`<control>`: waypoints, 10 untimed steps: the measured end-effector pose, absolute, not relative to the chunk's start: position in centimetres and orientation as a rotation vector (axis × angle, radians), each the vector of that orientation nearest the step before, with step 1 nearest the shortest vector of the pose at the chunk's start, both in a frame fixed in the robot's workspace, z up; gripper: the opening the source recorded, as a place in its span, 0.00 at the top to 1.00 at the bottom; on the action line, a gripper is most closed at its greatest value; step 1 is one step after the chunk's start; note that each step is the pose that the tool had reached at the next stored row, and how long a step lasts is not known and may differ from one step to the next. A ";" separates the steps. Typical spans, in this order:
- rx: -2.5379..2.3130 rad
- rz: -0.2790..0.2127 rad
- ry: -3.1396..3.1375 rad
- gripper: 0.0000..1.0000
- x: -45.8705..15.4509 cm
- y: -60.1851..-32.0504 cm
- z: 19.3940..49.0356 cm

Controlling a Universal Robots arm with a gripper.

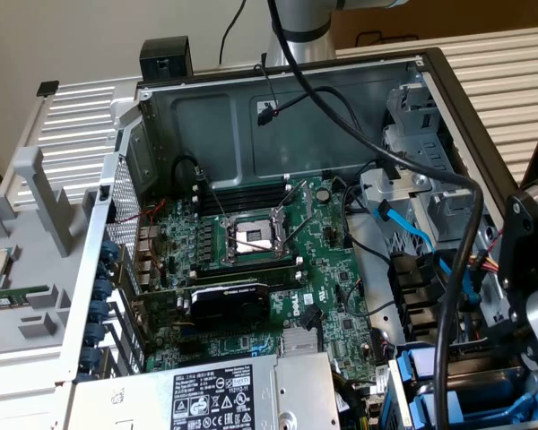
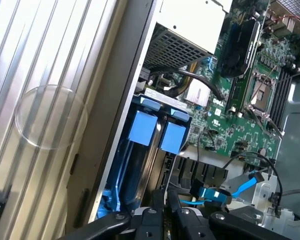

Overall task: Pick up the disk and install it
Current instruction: 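Insert the first disk wire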

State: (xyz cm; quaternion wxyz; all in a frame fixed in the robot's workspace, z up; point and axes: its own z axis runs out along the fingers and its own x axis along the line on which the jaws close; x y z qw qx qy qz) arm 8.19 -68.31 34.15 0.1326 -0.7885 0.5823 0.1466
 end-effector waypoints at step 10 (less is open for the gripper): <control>-2.309 0.395 1.719 0.84 8.0 -68.3 34.4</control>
